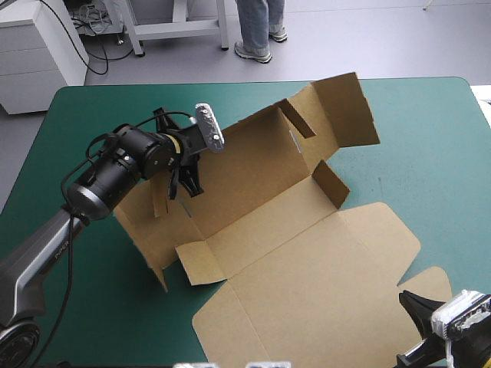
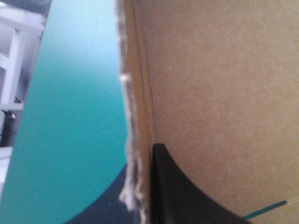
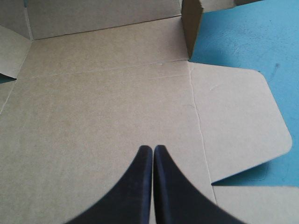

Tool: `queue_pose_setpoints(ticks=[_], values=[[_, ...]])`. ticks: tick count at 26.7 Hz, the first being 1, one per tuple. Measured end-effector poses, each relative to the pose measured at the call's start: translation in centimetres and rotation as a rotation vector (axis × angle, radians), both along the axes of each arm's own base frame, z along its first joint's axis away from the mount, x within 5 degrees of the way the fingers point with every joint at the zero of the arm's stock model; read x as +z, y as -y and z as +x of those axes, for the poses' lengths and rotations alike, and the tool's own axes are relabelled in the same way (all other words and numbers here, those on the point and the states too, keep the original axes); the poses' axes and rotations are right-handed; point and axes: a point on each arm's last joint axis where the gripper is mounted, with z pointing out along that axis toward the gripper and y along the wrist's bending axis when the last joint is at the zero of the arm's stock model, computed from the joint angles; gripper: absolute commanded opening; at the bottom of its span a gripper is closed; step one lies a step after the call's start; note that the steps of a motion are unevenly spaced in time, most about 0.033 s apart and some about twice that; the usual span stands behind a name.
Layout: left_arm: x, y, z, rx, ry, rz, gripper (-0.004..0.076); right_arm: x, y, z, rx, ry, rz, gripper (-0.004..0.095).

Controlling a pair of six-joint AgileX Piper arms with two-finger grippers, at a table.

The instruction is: Fold the box

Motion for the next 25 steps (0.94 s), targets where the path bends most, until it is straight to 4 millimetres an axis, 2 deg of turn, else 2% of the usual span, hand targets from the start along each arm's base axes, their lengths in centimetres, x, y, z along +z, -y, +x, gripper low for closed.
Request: queue_pose_setpoints(ticks=[6, 9, 13, 20, 25], values=[[0.8, 3.4, -1.3, -0.162, 0.163, 0.074, -0.0008, 0.0, 0.0, 0.0, -0.001, -0.001, 0.001, -0.0016], [1.0, 4.4, -1.8, -0.216, 0.216, 0.123, -0.0008, 0.0, 0.0, 0.0, -0.001, -0.001, 0.001, -0.0016], [0.8, 5.2, -2.7, -0.248, 0.194, 0.148, -0.0008, 0.0, 0.0, 0.0, -0.001, -0.001, 0.001, -0.0016], [-1.8, 5.8, -3.4, -0.258, 0.226, 0.123, -0.0008, 0.0, 0.0, 0.0, -0.001, -0.001, 0.001, -0.0016], [-3.5, 5.6, -5.4, -0.291, 0.335, 0.145, -0.0008, 0.0, 0.0, 0.0, -0.001, -0.002, 0.003, -0.0016]])
